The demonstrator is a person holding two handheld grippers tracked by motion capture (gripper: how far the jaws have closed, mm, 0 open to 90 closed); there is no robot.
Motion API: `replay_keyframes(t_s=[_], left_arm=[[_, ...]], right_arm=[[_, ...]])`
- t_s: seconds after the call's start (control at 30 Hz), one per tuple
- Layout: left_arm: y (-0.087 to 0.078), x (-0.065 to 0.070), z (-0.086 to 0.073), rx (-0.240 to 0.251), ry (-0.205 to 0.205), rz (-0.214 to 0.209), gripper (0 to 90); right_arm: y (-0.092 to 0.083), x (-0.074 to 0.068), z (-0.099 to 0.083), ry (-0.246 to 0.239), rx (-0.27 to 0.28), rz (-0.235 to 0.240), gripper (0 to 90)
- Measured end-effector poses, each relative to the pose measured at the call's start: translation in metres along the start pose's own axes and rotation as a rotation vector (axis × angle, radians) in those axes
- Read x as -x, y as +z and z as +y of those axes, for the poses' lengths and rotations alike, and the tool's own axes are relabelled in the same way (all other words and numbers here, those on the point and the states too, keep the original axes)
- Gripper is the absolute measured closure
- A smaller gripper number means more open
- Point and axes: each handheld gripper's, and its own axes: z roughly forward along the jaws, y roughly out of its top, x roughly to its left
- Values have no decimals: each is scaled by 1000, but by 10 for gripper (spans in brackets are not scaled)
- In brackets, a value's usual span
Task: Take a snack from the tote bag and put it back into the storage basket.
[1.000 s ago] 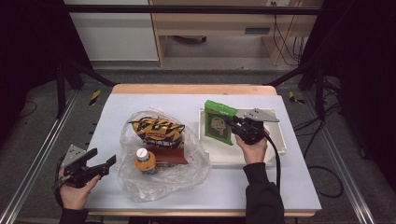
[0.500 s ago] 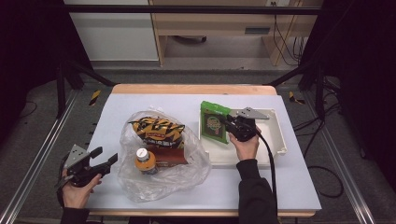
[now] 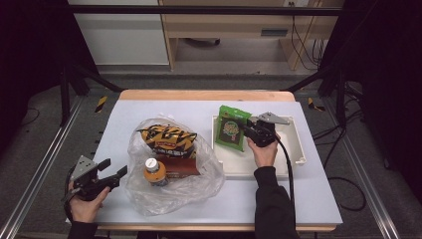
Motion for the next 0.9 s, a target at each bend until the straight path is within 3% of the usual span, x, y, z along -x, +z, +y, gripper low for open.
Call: replay_keyframes(t_s=[0.13, 0.27, 0.37, 0.57, 0.63, 0.77, 0.87, 0.9], left_arm=[[1, 2, 0, -7, 10, -4, 285], [0, 1, 0, -5, 8, -5, 291], [0, 1, 0, -7, 7, -5, 293], [0, 2, 0, -3, 8, -2, 295], [-1, 2, 0, -3, 8, -3, 298], [-2, 1, 1, 4, 8, -2, 301], [-3, 1, 1, 6, 6, -1, 301], [-3, 1, 1, 7, 4, -2, 301]], right_arm=[[7, 3, -4, -25, -17, -69, 631], [11, 9, -7, -16, -23, -123, 531], [12, 11, -8, -8, -24, -146, 404], [2, 9, -6, -15, -68, -185, 306], [-2, 6, -6, -26, -116, -186, 349], [-8, 2, -5, -47, -144, -190, 393], [-11, 0, -5, -53, -154, -202, 527], [-12, -1, -5, -46, -145, -202, 622]])
